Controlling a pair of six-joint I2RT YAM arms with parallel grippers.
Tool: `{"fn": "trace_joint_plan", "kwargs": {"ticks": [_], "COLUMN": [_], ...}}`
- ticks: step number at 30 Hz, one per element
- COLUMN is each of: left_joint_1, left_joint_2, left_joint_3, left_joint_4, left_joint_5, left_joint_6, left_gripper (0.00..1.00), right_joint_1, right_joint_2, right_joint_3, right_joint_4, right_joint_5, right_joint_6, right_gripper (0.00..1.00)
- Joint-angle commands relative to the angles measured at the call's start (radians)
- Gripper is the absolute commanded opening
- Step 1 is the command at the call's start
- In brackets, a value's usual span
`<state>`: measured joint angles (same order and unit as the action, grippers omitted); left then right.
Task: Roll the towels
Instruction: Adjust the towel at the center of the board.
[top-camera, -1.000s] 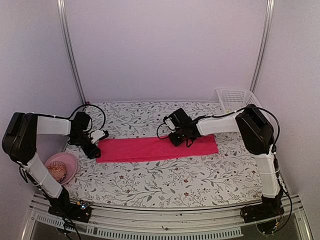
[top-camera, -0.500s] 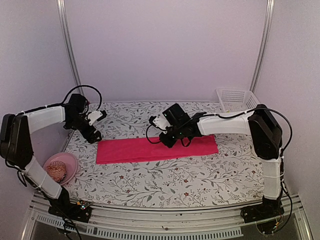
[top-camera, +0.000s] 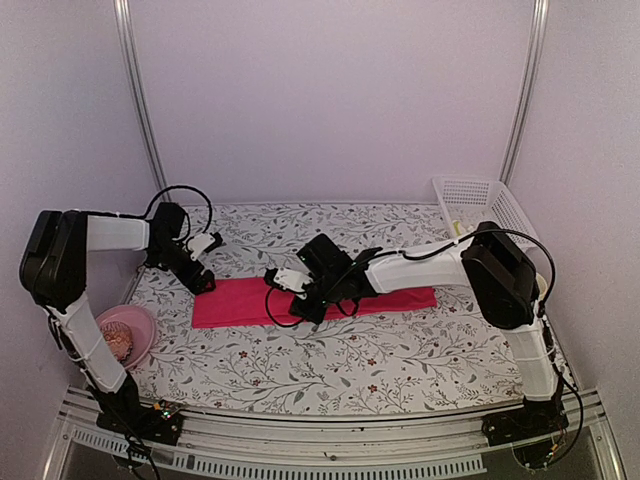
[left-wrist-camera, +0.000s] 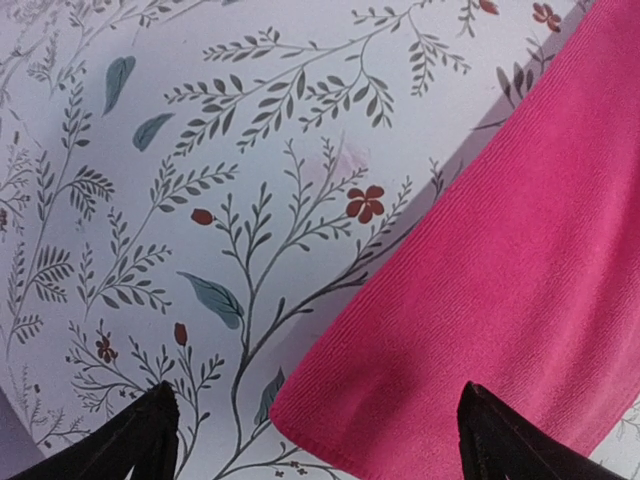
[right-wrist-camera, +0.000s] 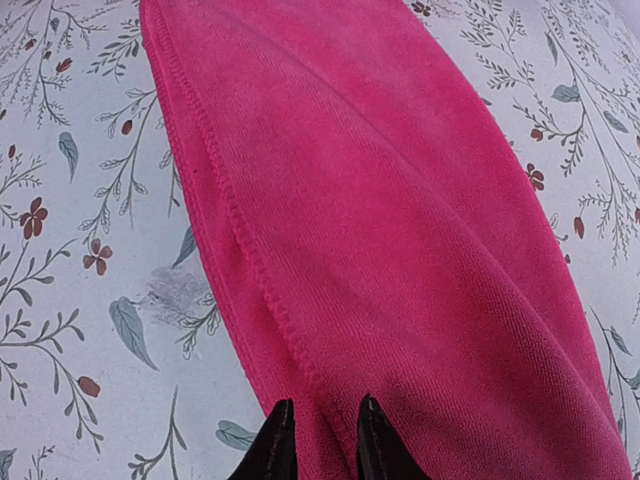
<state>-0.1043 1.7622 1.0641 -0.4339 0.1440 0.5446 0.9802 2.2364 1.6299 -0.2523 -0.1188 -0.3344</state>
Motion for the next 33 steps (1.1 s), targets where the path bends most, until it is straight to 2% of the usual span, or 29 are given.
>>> {"fn": "trace_joint_plan", "kwargs": {"ticks": [1, 33], "left_joint_1": [0.005, 0.003], "left_joint_2": [-0.021, -0.039], "left_joint_3": [-0.024, -0.061], "left_joint_4": [0.046, 0.057], "left_joint_5": [0.003, 0.021], "left_joint_6": [-0.011, -0.012], "left_gripper": [0.97, 0.97], "right_joint_1": [0.008, 0.016], "right_joint_2": [0.035, 0.136], "right_joint_3": [0.048, 0.088], "right_joint_4": [0.047, 0.034], "right_joint_5": [-0.036, -0.004], "right_joint_6": [-0.006, 0.011], "right_gripper": [0.24, 0.26]}}
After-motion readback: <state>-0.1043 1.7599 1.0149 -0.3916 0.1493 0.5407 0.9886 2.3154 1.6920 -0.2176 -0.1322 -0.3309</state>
